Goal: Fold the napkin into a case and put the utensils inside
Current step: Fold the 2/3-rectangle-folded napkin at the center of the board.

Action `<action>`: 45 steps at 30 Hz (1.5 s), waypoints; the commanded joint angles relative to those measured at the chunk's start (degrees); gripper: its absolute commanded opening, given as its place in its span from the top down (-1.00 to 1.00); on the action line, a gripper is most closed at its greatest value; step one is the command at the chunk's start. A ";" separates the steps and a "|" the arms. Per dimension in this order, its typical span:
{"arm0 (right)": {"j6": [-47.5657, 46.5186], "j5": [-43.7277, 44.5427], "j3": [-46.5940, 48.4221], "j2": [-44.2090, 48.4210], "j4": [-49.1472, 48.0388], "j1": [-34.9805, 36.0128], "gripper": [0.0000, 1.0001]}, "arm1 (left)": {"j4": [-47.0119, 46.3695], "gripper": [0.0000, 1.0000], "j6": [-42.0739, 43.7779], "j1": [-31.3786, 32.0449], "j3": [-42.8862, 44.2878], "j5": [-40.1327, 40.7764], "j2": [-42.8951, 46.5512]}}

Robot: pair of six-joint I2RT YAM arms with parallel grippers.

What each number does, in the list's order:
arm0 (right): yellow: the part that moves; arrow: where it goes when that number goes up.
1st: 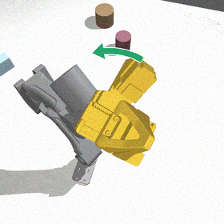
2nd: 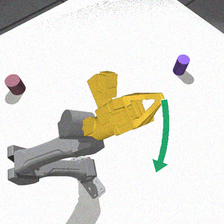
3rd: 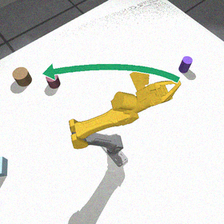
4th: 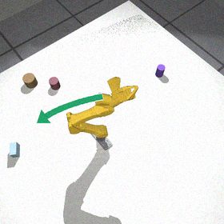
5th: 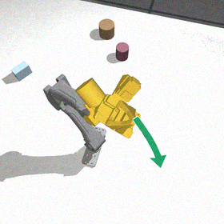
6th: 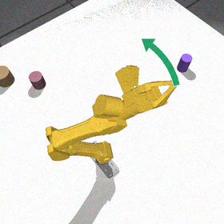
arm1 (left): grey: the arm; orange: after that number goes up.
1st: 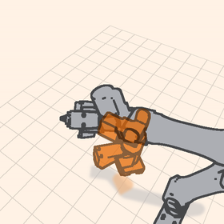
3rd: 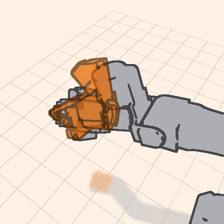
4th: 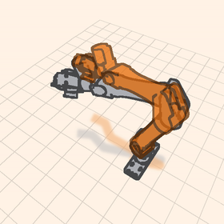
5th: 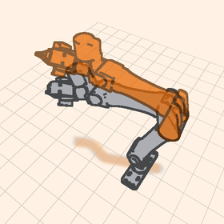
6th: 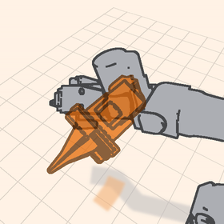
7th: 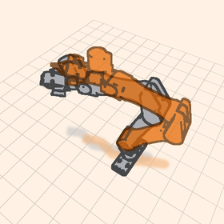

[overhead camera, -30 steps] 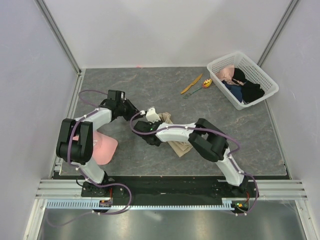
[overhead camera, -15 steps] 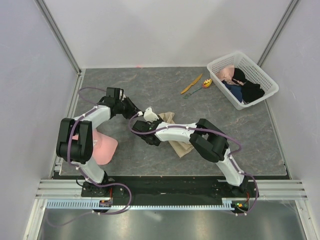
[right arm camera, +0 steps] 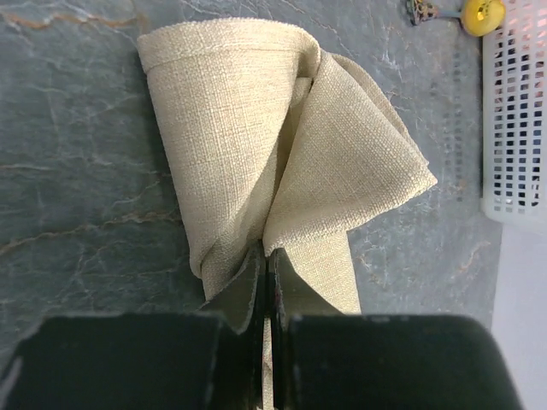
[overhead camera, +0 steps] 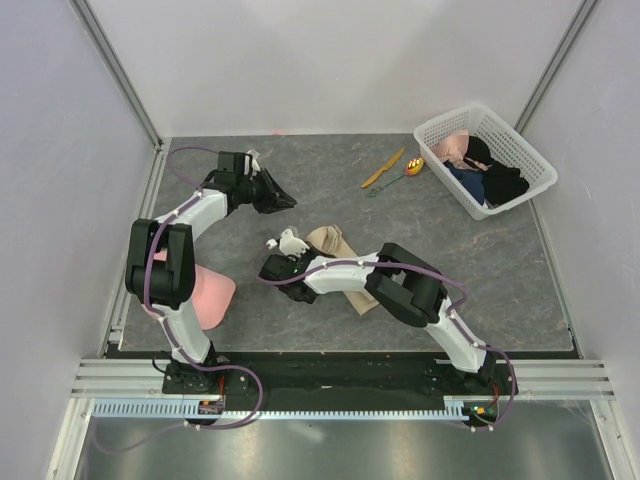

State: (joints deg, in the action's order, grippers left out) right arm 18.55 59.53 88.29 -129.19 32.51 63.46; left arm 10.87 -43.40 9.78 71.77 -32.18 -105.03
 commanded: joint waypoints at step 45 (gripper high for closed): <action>16.96 -90.82 -20.09 24.08 -26.45 -35.69 -0.43 | 10.83 0.86 2.88 13.95 -5.50 15.22 1.51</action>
State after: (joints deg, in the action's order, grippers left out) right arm 34.37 -26.76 69.14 -102.85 11.14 27.99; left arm 19.68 -43.16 23.83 65.06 -19.64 -101.21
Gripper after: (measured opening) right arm 0.717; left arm 0.076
